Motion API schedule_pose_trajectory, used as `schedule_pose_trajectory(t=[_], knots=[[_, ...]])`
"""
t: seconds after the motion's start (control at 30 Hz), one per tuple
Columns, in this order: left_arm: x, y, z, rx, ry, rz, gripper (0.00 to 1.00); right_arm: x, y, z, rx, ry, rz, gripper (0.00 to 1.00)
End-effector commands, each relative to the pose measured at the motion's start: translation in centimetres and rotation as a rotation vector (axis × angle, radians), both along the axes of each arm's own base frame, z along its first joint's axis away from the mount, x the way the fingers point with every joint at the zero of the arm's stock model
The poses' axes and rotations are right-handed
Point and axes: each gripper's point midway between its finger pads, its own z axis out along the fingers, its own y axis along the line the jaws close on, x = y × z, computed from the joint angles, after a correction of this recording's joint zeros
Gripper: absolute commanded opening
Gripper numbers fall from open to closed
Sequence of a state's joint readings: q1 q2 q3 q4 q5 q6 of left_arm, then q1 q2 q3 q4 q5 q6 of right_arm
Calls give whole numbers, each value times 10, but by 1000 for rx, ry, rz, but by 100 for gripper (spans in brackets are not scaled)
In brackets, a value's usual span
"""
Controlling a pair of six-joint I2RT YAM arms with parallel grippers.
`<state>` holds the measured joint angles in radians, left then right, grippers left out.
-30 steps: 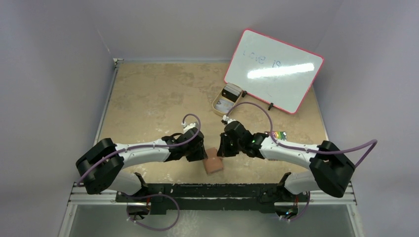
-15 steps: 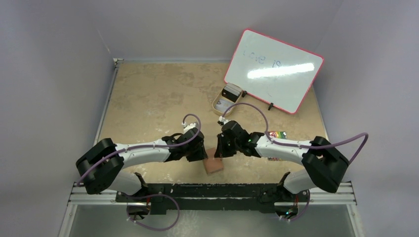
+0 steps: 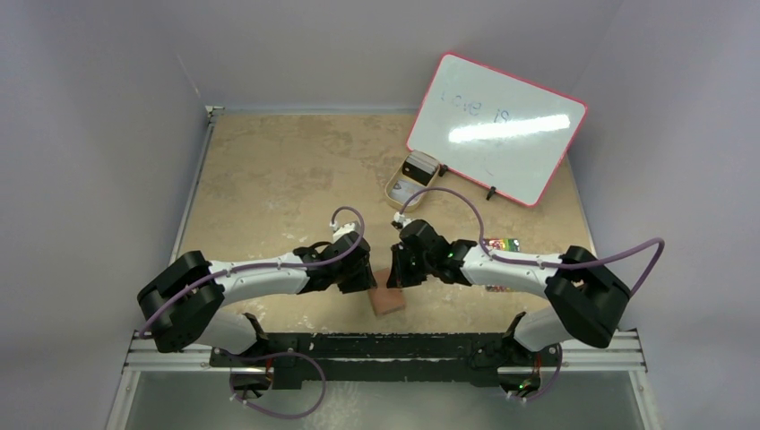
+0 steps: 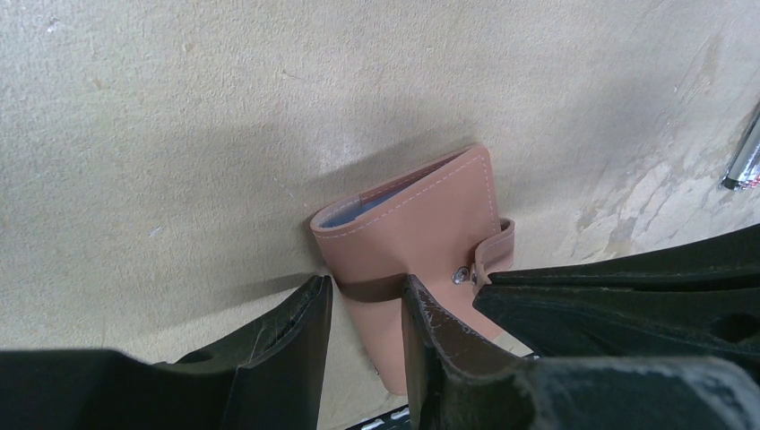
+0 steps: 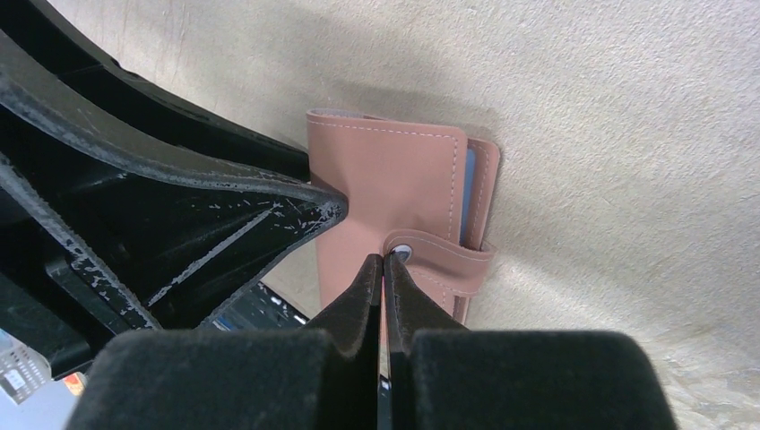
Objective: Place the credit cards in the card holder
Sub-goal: Close the card holder at the center of the board.
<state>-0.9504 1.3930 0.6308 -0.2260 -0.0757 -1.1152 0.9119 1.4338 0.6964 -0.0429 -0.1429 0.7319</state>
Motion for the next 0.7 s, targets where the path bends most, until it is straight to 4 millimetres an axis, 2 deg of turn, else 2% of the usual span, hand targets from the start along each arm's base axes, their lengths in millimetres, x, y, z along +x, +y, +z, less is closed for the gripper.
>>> schedule_pose_trajectory(t=[0.0,0.2,0.67], knots=[[6,-6,12,-38,-42,10,33,1,14,14,37,-17,39,0],[6,-6,13,-38,-43,10,33,1,14,13,22,-14,44,0],[6,-5,13,-41,-42,15,33,-3,10,-2,-16,23,43,0]])
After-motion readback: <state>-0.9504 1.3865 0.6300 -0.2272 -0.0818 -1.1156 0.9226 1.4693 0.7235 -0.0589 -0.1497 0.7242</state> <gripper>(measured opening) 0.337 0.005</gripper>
